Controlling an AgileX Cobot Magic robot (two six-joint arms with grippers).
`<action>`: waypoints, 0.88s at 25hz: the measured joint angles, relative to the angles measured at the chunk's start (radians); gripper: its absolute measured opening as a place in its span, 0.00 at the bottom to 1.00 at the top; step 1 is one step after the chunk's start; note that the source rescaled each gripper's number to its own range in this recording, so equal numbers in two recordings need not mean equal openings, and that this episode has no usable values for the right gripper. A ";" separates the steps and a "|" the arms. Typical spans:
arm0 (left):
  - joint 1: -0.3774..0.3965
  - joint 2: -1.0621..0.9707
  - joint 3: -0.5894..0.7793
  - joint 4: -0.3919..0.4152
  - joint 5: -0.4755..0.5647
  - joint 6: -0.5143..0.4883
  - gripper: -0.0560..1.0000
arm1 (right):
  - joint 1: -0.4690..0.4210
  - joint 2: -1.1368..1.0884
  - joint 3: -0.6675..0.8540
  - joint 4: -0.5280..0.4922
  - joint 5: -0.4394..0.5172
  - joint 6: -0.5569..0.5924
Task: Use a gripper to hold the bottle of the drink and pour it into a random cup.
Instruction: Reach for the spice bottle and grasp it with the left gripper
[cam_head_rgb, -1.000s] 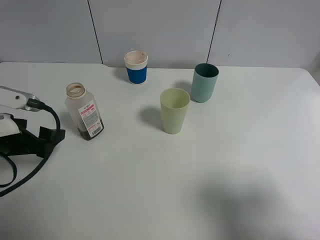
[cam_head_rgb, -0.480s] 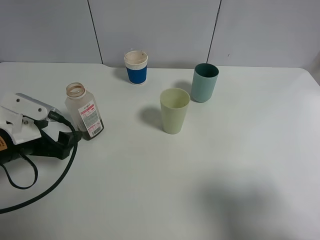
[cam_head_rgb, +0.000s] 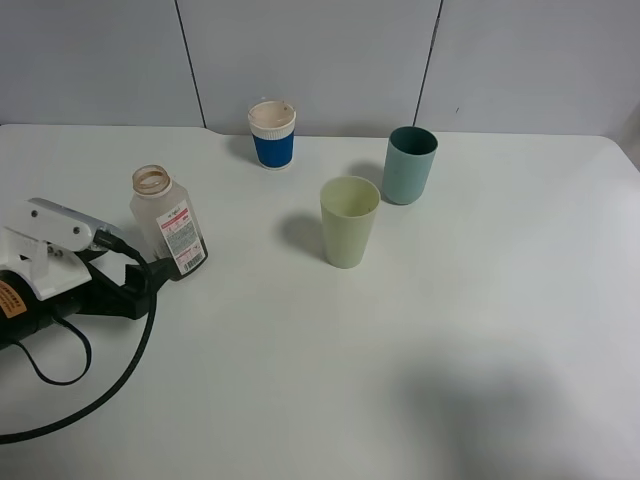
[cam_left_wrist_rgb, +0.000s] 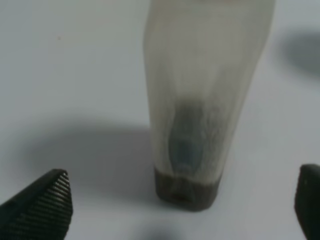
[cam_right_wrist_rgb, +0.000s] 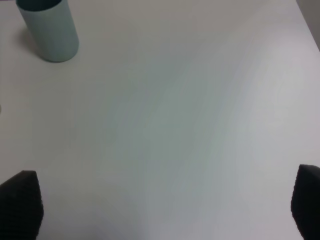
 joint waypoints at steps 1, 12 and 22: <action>0.000 0.029 0.000 0.000 -0.007 0.000 0.98 | 0.000 0.000 0.000 0.000 0.000 0.000; 0.000 0.144 -0.003 0.002 -0.014 0.014 0.86 | 0.000 0.000 0.000 0.000 0.000 0.000; 0.000 0.143 -0.050 0.047 -0.021 0.029 0.78 | 0.000 0.000 0.000 0.000 0.000 0.000</action>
